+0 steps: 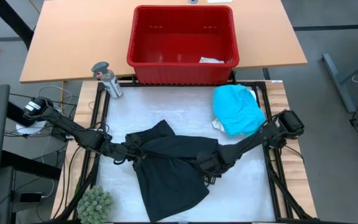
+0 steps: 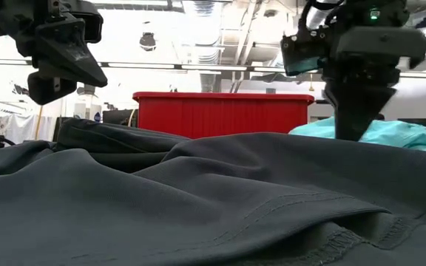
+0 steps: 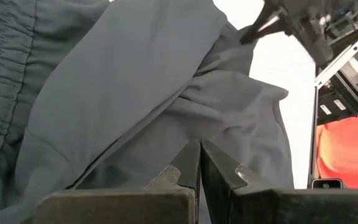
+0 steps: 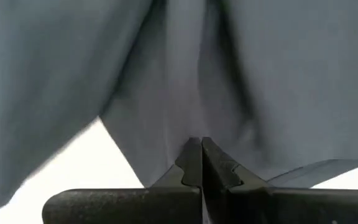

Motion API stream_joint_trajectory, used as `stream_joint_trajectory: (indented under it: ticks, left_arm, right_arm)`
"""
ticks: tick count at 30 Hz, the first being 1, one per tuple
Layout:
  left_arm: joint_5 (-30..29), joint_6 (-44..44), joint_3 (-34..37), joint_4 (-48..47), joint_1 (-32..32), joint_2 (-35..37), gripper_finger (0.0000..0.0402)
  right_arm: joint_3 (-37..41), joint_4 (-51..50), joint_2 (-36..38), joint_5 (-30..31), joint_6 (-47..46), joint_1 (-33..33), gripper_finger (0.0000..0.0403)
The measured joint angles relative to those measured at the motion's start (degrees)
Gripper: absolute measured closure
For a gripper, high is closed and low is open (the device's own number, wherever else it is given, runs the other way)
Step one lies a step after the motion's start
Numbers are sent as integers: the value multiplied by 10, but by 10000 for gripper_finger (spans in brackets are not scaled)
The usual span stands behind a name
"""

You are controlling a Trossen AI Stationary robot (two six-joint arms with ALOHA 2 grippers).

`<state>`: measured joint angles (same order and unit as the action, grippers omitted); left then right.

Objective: Fold Laundry from Bin
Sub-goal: Fold the black shorts

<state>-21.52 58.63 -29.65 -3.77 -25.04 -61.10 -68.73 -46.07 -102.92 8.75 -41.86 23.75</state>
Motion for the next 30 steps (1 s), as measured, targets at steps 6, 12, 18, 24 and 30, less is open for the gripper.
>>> stream_joint_trajectory:
  ticks: [6, 12, 18, 24, 30]
  left_arm:
    - [-2, -4, 0, -1, 0, 0, 401]
    - [-2, -15, 0, -4, 0, 0, 401]
    - [-4, -19, 0, -6, 0, 0, 401]
    - [-6, -20, 0, -9, 0, 0, 401]
    - [-18, -25, 0, -11, 0, 0, 401]
  right_arm:
    - [0, 8, -40, -48, 3, 29, 376]
    - [0, -5, -35, -47, 0, 45, 375]
    - [0, -24, -1, -43, -6, 36, 343]
    - [0, -21, 51, -9, -6, 28, 281]
    - [0, -6, 33, 33, 33, 20, 209]
